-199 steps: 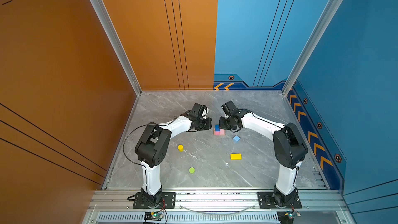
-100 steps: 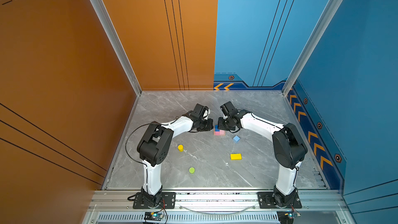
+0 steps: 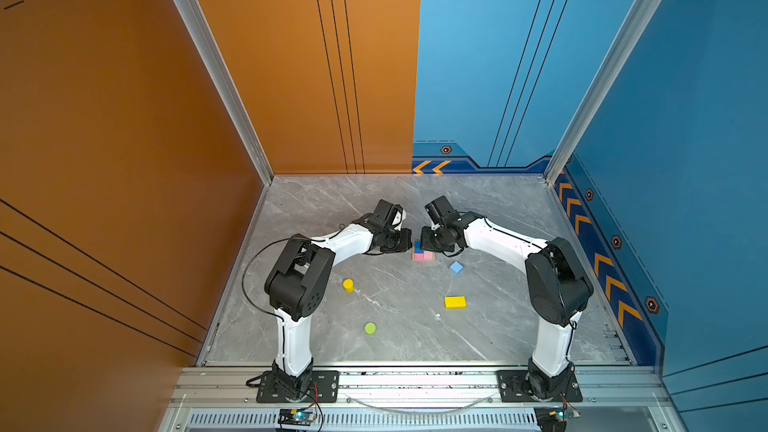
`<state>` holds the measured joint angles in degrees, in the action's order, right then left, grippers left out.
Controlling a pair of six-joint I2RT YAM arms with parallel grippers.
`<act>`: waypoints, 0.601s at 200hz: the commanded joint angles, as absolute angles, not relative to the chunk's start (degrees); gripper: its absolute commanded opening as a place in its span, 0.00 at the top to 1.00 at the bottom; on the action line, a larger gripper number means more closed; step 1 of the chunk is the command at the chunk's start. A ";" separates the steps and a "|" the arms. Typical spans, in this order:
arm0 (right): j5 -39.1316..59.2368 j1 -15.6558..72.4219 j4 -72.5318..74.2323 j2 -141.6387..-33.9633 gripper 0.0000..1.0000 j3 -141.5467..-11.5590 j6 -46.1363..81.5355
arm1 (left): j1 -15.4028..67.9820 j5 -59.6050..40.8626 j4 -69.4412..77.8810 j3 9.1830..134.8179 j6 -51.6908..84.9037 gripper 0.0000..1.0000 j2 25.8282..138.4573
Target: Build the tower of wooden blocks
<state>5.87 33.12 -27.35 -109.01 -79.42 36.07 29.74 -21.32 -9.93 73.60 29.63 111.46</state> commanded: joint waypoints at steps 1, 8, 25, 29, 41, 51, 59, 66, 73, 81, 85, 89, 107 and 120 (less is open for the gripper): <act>5.80 33.52 -27.16 -110.00 1.00 -78.62 36.83 | 30.46 -22.82 -10.37 75.23 29.60 1.00 112.12; 5.80 33.55 -27.16 -110.02 1.00 -78.60 36.83 | 30.49 -22.89 -10.37 75.24 29.54 1.00 112.13; 5.71 33.58 -27.18 -110.01 1.00 -78.57 36.82 | 30.52 -22.95 -10.37 75.41 29.56 1.00 112.17; 5.71 33.59 -27.18 -109.98 1.00 -78.55 36.83 | 30.52 -22.99 -10.33 75.51 29.59 1.00 112.23; 5.71 33.66 -27.22 -109.95 1.00 -78.57 36.91 | 30.67 -23.04 -10.36 75.59 29.55 1.00 112.31; 5.71 33.63 -27.23 -110.04 1.00 -78.61 36.89 | 30.76 -23.06 -10.33 75.63 29.54 1.00 112.33; 5.71 33.68 -27.25 -110.01 1.00 -78.58 36.91 | 30.77 -23.14 -10.37 75.64 29.54 1.00 112.32; 5.73 33.68 -27.25 -110.01 1.00 -78.69 36.91 | 30.80 -23.14 -10.31 75.69 29.56 1.00 112.33; 5.73 33.72 -27.33 -110.01 1.00 -78.75 36.91 | 30.83 -23.19 -10.37 75.67 29.56 1.00 112.33; 5.71 33.77 -27.33 -109.98 1.00 -78.83 36.94 | 30.78 -23.12 -10.37 75.68 29.60 1.00 112.34; 5.71 33.80 -27.33 -109.95 1.00 -78.80 36.92 | 30.85 -23.14 -10.37 75.67 29.55 1.00 112.26; 5.71 33.77 -27.38 -109.98 1.00 -78.87 36.96 | 30.88 -23.19 -10.37 75.67 29.55 1.00 112.33; 5.71 33.78 -27.43 -109.95 1.00 -78.75 36.91 | 30.85 -23.20 -10.37 75.70 29.45 1.00 112.27; 5.71 33.88 -27.51 -109.96 1.00 -78.76 36.91 | 31.01 -23.20 -10.37 75.70 29.51 1.00 112.24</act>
